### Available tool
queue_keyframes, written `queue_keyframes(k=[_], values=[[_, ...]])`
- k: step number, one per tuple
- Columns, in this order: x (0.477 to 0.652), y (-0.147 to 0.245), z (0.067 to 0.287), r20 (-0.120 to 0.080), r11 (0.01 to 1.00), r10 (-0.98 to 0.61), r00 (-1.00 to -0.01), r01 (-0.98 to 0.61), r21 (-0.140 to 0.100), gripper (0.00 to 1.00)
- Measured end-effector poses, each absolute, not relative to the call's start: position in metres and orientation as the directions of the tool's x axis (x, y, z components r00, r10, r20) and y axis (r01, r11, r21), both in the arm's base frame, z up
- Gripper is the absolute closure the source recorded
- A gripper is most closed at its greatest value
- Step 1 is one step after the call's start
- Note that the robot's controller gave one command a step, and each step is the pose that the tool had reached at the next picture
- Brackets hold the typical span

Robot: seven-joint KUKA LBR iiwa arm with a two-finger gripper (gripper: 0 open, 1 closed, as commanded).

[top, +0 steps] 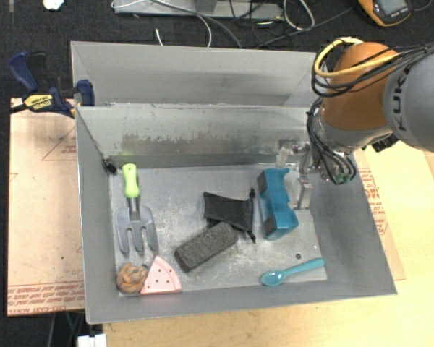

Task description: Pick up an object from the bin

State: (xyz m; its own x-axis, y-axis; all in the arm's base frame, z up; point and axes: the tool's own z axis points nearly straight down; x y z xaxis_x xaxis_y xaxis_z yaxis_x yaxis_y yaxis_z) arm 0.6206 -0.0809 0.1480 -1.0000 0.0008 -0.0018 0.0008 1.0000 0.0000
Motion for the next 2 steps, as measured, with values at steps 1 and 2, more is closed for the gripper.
queue_keyframes(k=[1, 2], values=[[0.623, -0.076, 0.139, -0.008, 1.0, 0.019, -1.0, 0.019, -0.001, 0.0], [0.619, -0.069, 0.124, -0.003, 0.997, -0.081, -0.997, -0.081, 0.0, 0.0]])
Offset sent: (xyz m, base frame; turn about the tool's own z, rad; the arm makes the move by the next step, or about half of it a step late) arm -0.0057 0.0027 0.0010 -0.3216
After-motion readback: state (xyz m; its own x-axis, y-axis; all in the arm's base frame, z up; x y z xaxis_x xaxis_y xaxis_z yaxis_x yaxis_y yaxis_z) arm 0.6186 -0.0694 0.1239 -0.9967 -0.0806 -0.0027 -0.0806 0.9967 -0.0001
